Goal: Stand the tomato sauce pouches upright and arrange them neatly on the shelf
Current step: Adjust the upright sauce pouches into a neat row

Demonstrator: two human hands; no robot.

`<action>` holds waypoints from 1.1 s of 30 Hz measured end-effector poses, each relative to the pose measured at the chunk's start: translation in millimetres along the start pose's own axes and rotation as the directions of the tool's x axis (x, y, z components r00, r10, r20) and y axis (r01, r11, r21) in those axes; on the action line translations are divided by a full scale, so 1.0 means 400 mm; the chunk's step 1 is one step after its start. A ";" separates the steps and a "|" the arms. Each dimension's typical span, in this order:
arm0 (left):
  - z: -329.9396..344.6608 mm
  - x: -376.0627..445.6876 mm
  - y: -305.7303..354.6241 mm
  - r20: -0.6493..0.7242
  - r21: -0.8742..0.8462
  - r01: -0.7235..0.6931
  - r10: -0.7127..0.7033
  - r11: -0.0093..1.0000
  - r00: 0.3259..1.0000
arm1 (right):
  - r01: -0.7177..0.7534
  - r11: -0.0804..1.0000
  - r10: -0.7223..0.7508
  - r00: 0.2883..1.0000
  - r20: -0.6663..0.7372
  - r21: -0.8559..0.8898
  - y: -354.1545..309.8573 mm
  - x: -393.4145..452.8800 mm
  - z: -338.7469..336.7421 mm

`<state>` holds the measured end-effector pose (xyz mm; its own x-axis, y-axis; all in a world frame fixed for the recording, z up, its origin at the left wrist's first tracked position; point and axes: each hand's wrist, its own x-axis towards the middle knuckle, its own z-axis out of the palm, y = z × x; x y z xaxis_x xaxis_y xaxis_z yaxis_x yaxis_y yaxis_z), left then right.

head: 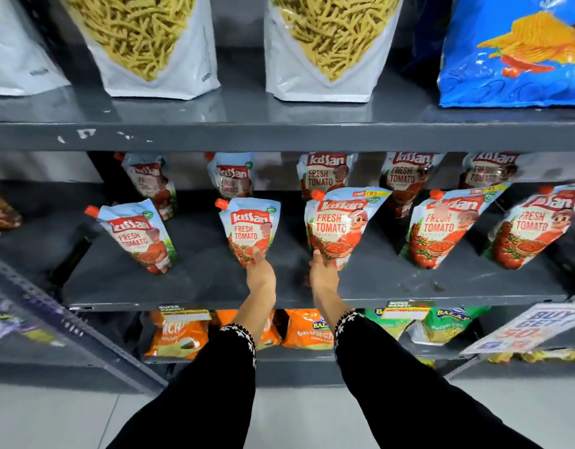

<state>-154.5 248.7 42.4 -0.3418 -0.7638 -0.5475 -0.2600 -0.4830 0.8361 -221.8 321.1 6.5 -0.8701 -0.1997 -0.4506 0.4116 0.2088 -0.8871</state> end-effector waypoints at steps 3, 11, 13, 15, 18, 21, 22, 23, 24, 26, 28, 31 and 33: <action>-0.067 0.032 0.042 -0.055 -0.045 -0.022 0.019 0.999 0.998 | -0.041 0.999 0.039 0.990 0.138 0.011 -0.023 -0.012 0.077; -0.178 0.091 0.142 0.275 -0.133 0.039 -0.001 0.990 0.961 | -0.139 0.957 0.079 0.969 0.233 0.255 -0.092 -0.042 0.227; -0.198 0.101 0.155 0.334 -0.118 0.062 -0.020 0.991 0.942 | -0.144 0.940 0.082 0.975 0.205 0.311 -0.091 -0.048 0.258; -0.211 0.116 0.161 0.360 -0.124 0.084 -0.034 0.989 0.932 | -0.145 0.935 0.088 0.979 0.184 0.323 -0.091 -0.055 0.276; -0.240 0.128 0.172 0.399 -0.112 0.074 -0.024 0.991 0.916 | -0.126 0.945 0.076 0.982 0.172 0.303 -0.085 -0.063 0.302; -0.273 0.158 0.183 0.402 -0.106 0.075 -0.027 0.992 0.915 | -0.117 0.949 0.065 0.981 0.181 0.292 -0.079 -0.067 0.341; -0.282 0.163 0.187 0.405 -0.100 0.078 -0.031 0.992 0.914 | -0.114 0.951 0.060 0.980 0.190 0.289 -0.079 -0.071 0.351; -0.290 0.166 0.190 0.408 -0.094 0.079 -0.034 0.992 0.912 | -0.116 0.955 0.064 0.979 0.192 0.275 -0.082 -0.080 0.359; -0.294 0.163 0.191 0.409 -0.090 0.085 -0.041 0.992 0.912 | -0.118 0.957 0.068 0.979 0.190 0.266 -0.080 -0.080 0.360; -0.301 0.170 0.191 0.412 -0.078 0.088 -0.048 0.993 0.910 | -0.116 0.957 0.065 0.980 0.190 0.266 -0.080 -0.083 0.365; -0.303 0.173 0.191 0.423 -0.073 0.087 -0.048 0.994 0.905 | -0.113 0.961 0.071 0.983 0.169 0.254 -0.075 -0.082 0.361; -0.316 0.178 0.189 0.414 -0.033 0.077 -0.057 0.996 0.908 | -0.100 0.975 0.092 0.995 0.049 0.198 -0.061 -0.084 0.368; -0.329 0.176 0.182 0.366 -0.009 0.090 -0.080 0.996 0.927 | -0.094 0.990 0.105 0.989 -0.101 0.109 -0.044 -0.087 0.377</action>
<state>-78.7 103.4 69.0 -0.6265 -0.5129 -0.5869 -0.2814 -0.5534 0.7839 -157.8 180.0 22.6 -0.8451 -0.0786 -0.5288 0.5184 0.1211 -0.8465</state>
